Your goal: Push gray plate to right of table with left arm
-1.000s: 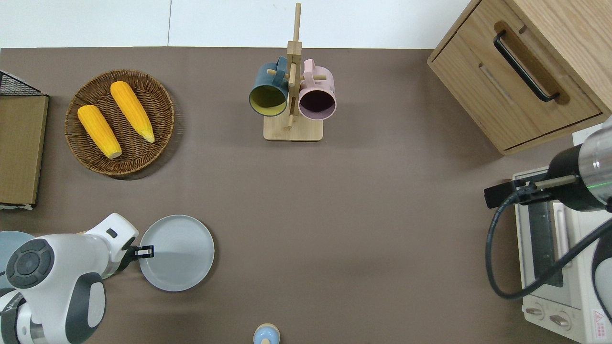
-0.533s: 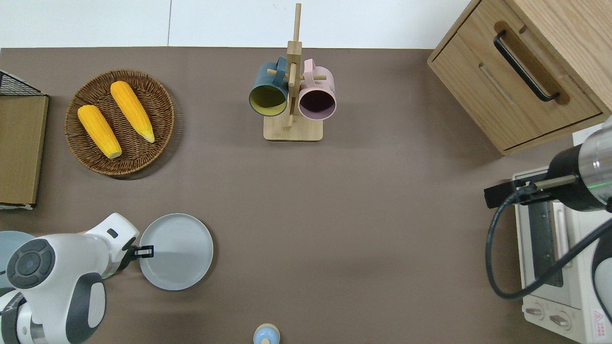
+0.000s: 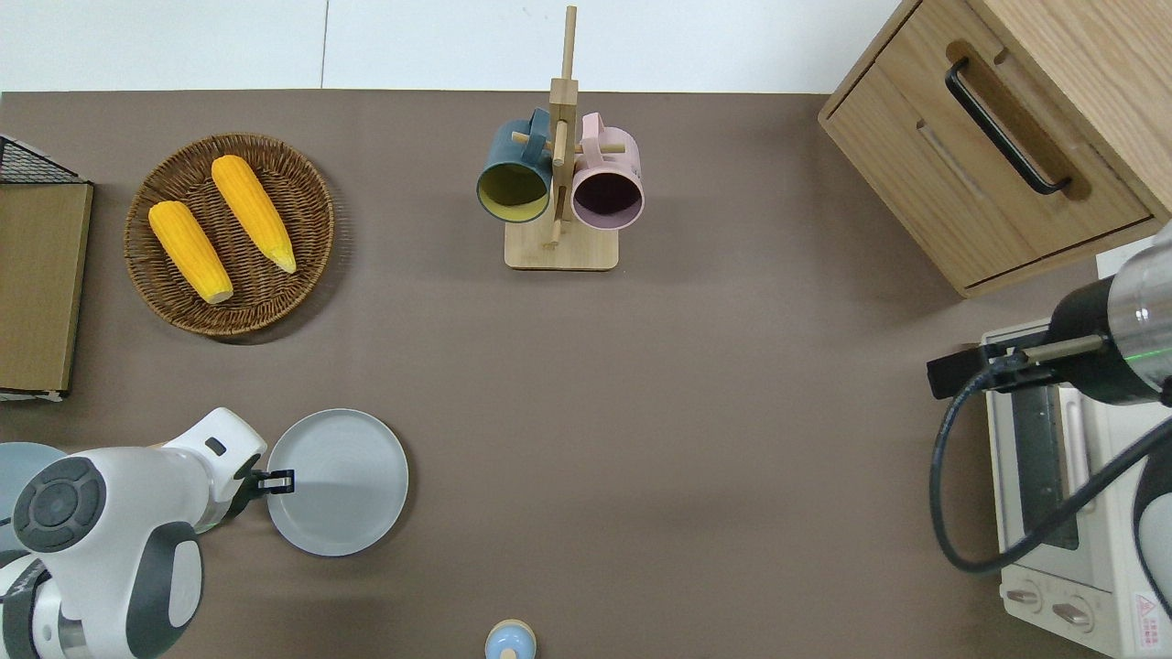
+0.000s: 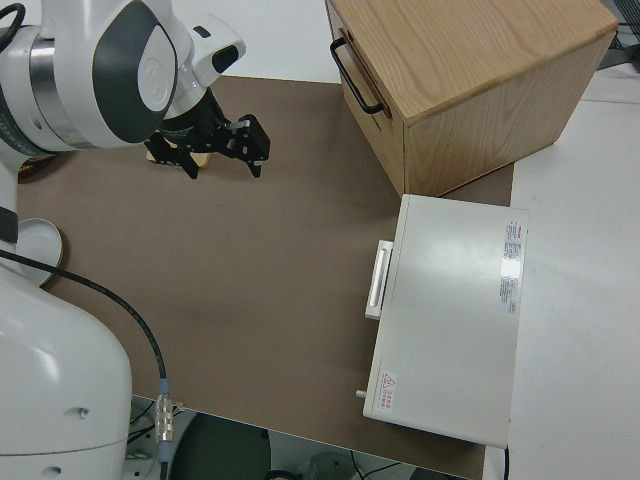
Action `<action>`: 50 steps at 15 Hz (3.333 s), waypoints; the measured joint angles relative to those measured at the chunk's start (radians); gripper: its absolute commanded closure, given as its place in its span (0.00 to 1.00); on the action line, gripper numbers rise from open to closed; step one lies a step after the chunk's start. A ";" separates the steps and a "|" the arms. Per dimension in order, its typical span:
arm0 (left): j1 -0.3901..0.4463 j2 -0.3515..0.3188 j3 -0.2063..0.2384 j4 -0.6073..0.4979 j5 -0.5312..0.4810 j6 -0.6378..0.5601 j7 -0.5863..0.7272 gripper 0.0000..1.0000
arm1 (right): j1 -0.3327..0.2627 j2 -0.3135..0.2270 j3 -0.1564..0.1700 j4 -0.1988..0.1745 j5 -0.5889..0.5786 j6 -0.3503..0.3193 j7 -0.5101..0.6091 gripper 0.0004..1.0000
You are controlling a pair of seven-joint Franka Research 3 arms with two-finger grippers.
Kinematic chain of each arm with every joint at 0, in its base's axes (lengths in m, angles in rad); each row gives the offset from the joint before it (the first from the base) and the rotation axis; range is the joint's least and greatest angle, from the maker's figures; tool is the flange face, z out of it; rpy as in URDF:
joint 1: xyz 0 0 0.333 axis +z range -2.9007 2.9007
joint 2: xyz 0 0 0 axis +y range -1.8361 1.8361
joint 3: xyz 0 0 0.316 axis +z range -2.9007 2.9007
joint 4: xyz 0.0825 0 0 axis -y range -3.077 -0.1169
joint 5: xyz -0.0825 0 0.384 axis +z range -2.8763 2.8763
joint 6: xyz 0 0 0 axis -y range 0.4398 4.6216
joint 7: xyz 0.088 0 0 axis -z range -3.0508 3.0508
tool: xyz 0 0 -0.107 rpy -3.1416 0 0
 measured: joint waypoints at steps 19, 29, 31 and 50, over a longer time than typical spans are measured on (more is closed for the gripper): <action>-0.086 0.188 -0.318 0.202 0.014 0.005 -0.664 1.00 | 0.000 0.000 0.000 0.000 0.000 0.000 0.000 0.02; -0.412 0.366 -0.324 0.417 0.153 -0.011 -1.211 1.00 | 0.000 0.000 0.000 0.000 0.000 0.000 0.000 0.02; -0.462 0.413 -0.325 0.487 0.179 -0.048 -1.285 1.00 | 0.000 0.000 0.000 0.000 0.000 0.000 0.000 0.02; -0.577 0.557 -0.324 0.686 0.198 -0.126 -1.431 0.00 | 0.000 0.000 0.000 0.000 0.000 0.000 0.000 0.02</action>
